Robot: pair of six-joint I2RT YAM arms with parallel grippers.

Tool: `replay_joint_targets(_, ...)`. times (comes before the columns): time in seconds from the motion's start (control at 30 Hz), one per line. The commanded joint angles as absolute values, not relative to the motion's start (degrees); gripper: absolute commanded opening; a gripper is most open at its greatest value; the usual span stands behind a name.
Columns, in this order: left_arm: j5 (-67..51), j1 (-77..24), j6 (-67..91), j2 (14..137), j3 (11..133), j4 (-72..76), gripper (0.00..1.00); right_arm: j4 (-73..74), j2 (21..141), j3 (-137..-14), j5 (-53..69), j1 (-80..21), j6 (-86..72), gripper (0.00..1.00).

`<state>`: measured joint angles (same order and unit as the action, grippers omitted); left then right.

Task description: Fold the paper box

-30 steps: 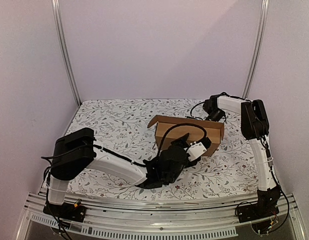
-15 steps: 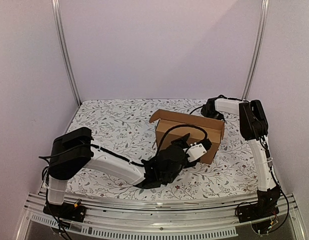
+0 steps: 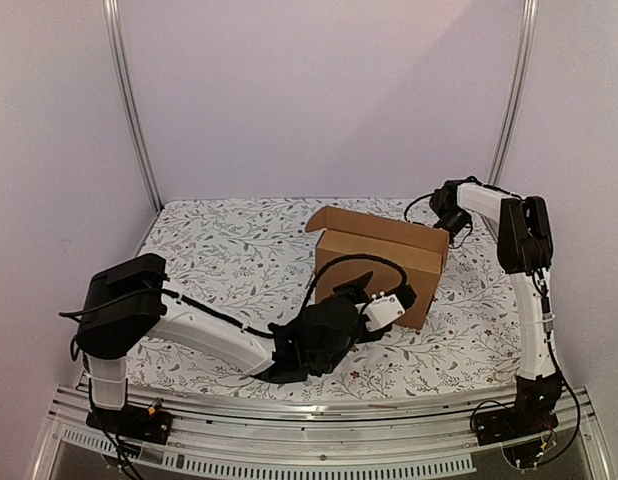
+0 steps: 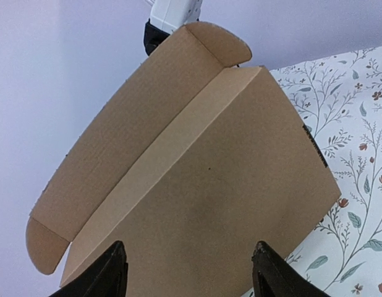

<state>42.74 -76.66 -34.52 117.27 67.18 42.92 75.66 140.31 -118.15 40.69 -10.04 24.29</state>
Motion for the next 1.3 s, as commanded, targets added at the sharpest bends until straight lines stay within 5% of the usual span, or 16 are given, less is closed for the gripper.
replay_joint_targets(0.0,44.47,-79.47,-37.21,110.97,64.41,44.18,0.69,73.64,134.99,-119.31,39.61,-9.25,23.13,0.39)
replay_joint_targets(0.27,44.35,-77.91,-27.40,94.02,61.82,27.78,0.78,72.44,128.08,-117.08,38.83,-1.63,22.52,0.42)
replay_joint_targets(0.43,31.56,-67.38,-3.61,83.38,70.85,-1.70,0.80,67.45,115.76,-105.71,38.04,3.42,25.22,0.48)
replay_joint_targets(0.7,17.39,-53.99,6.66,87.06,87.50,-27.09,0.73,65.64,98.16,-85.92,37.05,6.07,42.28,0.53)
replay_joint_targets(0.93,5.16,-49.94,5.23,93.50,91.51,-31.34,0.68,67.57,94.19,-79.48,42.88,5.74,54.82,0.55)
replay_joint_targets(1.27,0.63,-47.70,1.01,100.14,93.42,-30.46,0.74,61.41,97.75,-74.38,39.19,0.66,69.52,0.56)
